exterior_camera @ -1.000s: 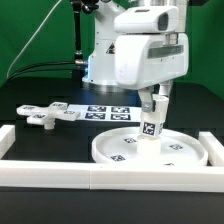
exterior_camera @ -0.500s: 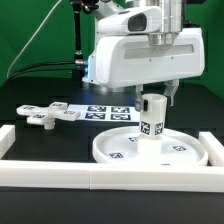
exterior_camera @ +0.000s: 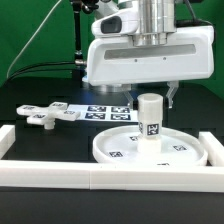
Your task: Assemble round table
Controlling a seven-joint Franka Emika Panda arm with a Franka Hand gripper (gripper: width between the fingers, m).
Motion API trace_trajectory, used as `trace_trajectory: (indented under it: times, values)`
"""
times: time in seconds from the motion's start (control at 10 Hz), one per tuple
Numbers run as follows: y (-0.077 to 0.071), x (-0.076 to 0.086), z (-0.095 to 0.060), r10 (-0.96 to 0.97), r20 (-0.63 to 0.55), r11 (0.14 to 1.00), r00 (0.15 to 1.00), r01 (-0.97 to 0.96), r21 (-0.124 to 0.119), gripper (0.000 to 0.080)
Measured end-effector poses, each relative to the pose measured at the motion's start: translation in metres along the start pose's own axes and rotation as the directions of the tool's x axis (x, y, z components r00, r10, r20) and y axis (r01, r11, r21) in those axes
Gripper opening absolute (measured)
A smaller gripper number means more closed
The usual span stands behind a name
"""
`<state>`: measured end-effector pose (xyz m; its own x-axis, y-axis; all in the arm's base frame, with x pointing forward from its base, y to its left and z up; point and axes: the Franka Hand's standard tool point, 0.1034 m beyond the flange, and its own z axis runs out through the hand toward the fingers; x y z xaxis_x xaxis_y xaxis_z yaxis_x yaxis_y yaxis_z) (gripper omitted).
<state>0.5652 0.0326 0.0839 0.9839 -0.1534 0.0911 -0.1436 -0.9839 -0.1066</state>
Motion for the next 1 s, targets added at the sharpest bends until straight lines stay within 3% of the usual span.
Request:
trace_trajectory:
  times: [0.4,0.7,0.9,1.0]
  values:
    - [0.0002,-0.0022,0.0012,0.373,-0.001,0.928,0.928,-0.373,-0.006,0.0407]
    - [0.0012,-0.0021,0.0012,0.492,0.002,0.87,0.87,-0.492,0.002,0.0407]
    - [0.0026,-0.0024,0.0014,0.612,0.008,0.791,0.791,-0.612,0.009,0.0407]
    - [0.0038,-0.0034,0.0014,0.698,0.021,0.715,0.716,-0.698,0.025,0.0407]
